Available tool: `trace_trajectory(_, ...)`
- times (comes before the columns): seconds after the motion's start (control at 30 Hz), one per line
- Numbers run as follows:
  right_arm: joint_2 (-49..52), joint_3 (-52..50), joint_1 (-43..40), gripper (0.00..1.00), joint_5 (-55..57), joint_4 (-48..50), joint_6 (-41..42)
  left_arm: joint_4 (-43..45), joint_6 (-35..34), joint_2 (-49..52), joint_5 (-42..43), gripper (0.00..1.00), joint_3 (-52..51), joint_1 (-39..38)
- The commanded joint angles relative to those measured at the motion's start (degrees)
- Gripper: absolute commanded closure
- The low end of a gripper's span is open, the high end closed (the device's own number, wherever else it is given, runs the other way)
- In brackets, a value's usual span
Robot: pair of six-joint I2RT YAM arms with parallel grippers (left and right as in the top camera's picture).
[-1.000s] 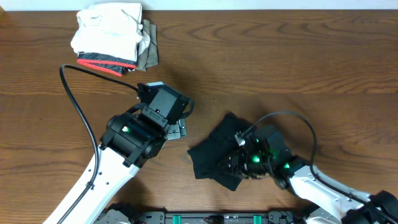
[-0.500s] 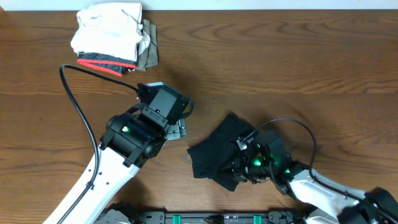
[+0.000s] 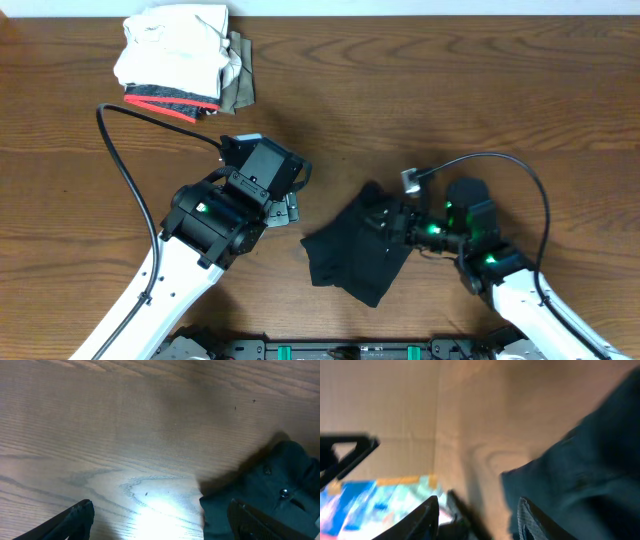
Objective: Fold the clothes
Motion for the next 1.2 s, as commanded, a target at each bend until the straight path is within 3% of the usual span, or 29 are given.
trace_trajectory(0.0,2.51,0.55,-4.87,0.52,0.98,-0.31,-5.86,-0.15,-0.94,-0.04,-1.14,0.13,-0.11,0.28)
trace_trajectory(0.13,7.72,0.52,-6.99,0.53,1.05,-0.26,-10.84,-0.15,-0.94,-0.04,-1.14,0.13,-0.11,0.28)
trace_trajectory(0.43,24.65,0.5,-6.25,0.55,0.98,3.32,-10.27,-0.13,-0.96,-0.04,-1.14,0.13,-0.11,0.28)
trace_trajectory(0.57,27.45,0.52,-6.38,0.73,-0.94,4.98,-10.8,-0.13,-0.94,-0.04,-1.14,0.13,-0.11,0.28)
trace_trajectory(0.67,24.98,0.92,-6.4,0.78,-1.16,5.97,-10.75,-0.11,-0.96,-0.04,-1.11,0.13,-0.11,0.28)
trace_trajectory(0.97,5.62,6.27,-6.34,0.73,-5.84,2.84,-6.6,-0.02,-0.94,-0.04,-1.14,0.13,-0.11,0.28)
trace_trajectory(1.1,0.09,6.19,-2.62,0.72,-8.17,-0.11,-6.8,0.46,-0.96,-0.02,-1.14,0.13,-0.11,0.28)
trace_trajectory(1.17,-0.17,5.51,0.96,0.76,-5.6,-3.78,-6.86,0.74,-0.96,-0.04,-1.14,0.13,-0.11,0.28)
